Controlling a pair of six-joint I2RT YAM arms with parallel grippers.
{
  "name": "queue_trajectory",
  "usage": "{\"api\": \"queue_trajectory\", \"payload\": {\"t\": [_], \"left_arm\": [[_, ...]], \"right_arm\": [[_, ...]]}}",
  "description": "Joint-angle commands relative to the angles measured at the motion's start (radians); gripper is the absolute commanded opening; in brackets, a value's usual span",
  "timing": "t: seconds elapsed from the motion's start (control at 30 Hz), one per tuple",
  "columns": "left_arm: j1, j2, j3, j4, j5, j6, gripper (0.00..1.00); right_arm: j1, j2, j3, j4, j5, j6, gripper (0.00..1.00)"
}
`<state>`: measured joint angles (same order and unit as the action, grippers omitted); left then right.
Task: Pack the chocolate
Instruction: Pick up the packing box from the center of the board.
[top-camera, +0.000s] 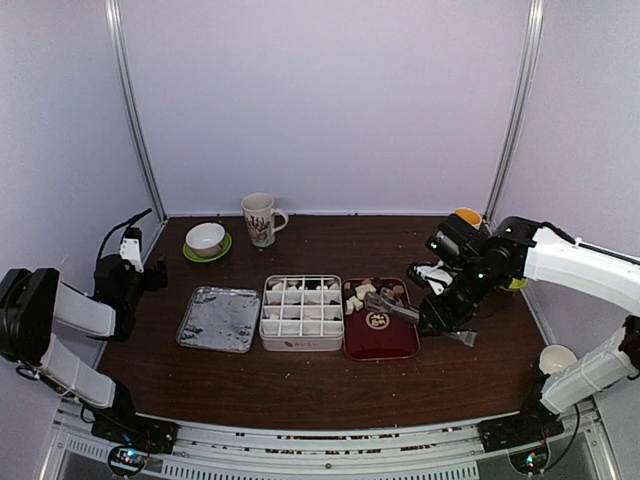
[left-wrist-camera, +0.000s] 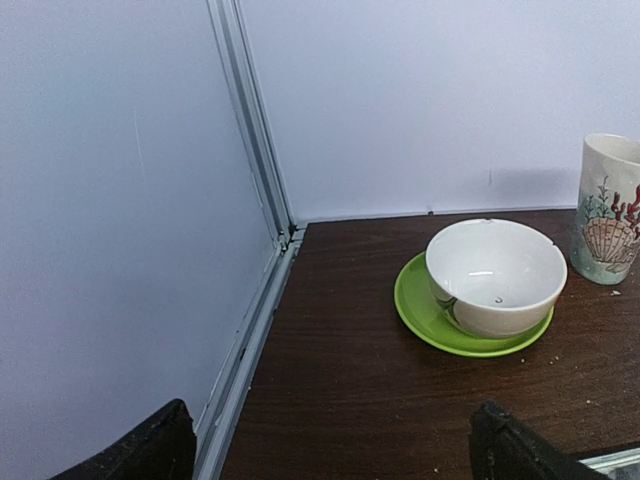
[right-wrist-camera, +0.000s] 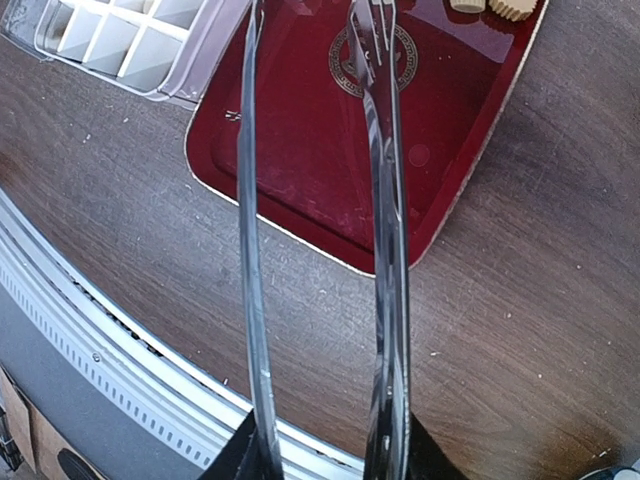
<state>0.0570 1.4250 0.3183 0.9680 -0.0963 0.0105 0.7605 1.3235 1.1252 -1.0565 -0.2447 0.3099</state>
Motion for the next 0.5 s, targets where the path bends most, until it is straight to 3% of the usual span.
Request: {"api": "queue_trajectory", "payload": {"t": [0.0,0.27,0.47], "left_arm": [[-0.004,0.0,0.018,0.032,0.007,0.01,0.98],[0.0,-0.017,0.018,0.019,0.044,0.02,0.98],[-0.011,-0.15,0.198,-0.379,-0.027,0.009,0.98]], "right_arm": [[-0.005,0.027,0.048,-0.022,0.017,-0.027,0.37],[-0.006,0.004,0.039,-0.067,-0.016,-0.017,0.37],[-0.005,0.011,0.041,-0.098,-0.002,-0.062,0.37]]}}
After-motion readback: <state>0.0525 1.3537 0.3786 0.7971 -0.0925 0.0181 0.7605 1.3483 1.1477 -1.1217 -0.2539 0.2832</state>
